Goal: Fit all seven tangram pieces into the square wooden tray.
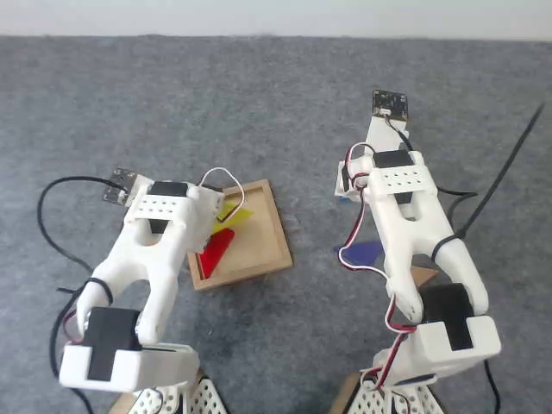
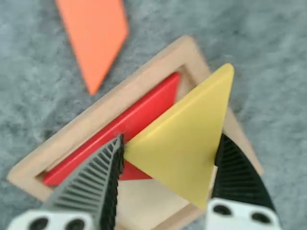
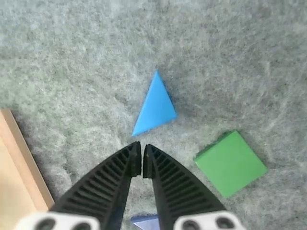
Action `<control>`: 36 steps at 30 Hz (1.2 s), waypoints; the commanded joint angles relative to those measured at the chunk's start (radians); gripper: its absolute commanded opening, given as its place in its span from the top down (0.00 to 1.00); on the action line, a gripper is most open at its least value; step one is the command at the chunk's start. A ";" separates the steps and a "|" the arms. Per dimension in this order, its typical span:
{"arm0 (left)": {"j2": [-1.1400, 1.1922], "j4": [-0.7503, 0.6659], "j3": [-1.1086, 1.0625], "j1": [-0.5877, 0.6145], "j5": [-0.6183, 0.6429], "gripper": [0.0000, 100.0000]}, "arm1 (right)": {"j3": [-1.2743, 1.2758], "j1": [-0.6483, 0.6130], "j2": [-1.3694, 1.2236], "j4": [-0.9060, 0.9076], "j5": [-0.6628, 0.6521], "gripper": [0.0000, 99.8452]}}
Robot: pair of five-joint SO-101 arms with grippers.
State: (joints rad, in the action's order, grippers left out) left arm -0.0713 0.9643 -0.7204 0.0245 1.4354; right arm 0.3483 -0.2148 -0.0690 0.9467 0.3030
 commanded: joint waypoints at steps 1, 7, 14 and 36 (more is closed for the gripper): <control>-0.060 -0.018 0.019 -0.046 0.009 0.82 | -0.009 0.008 0.074 -0.010 -0.015 0.98; -0.052 0.037 0.071 -0.114 0.008 0.81 | -0.009 0.008 0.074 -0.008 -0.017 0.98; -0.052 0.037 0.070 -0.112 -0.025 0.60 | -0.008 0.008 0.073 -0.007 -0.017 0.98; -0.361 0.726 0.475 0.247 -0.528 0.49 | 0.166 -0.208 0.364 0.056 -0.276 0.99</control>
State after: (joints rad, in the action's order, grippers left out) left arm -0.3168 1.6747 -0.3122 0.0829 1.1331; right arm 0.4266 -0.3330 0.1442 1.0541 0.1373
